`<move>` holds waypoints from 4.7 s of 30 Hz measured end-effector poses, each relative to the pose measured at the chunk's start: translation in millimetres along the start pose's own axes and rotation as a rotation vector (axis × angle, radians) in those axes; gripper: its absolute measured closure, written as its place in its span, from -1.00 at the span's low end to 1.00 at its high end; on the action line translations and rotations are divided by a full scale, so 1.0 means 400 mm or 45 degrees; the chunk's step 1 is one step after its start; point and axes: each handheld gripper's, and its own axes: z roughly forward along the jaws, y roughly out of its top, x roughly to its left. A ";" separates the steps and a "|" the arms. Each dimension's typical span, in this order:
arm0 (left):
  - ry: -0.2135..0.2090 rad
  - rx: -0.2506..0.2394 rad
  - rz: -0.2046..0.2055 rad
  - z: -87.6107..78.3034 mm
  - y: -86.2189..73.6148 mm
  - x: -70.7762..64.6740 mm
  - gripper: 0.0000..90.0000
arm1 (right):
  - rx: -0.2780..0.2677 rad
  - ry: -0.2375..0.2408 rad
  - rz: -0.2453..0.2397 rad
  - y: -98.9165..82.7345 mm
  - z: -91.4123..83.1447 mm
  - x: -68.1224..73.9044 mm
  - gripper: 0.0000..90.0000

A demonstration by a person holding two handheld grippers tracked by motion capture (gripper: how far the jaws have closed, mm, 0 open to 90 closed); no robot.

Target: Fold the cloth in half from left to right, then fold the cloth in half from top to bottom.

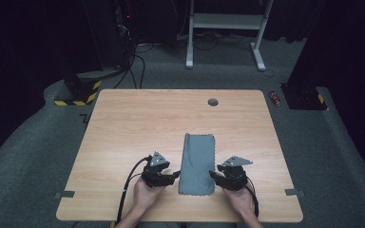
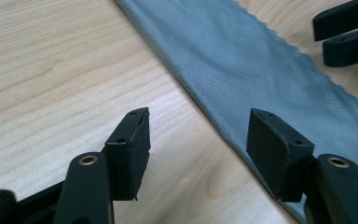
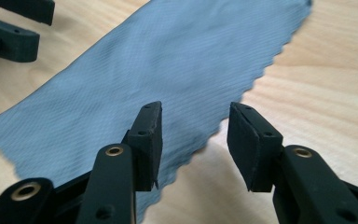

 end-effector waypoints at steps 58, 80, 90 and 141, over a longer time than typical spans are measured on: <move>0.143 0.083 -0.126 0.243 0.232 0.156 -0.05 | 0.011 -0.116 0.313 0.176 0.171 -0.174 0.37; 0.163 0.140 0.076 0.266 0.250 0.119 0.39 | 0.109 -0.251 0.099 0.234 0.239 -0.155 0.56; 0.069 0.148 0.063 0.268 0.252 0.121 0.90 | 0.119 -0.173 0.093 0.236 0.240 -0.154 0.95; -0.035 0.014 0.004 0.123 0.348 0.180 0.98 | -0.002 -0.139 -0.008 0.373 0.130 -0.107 0.98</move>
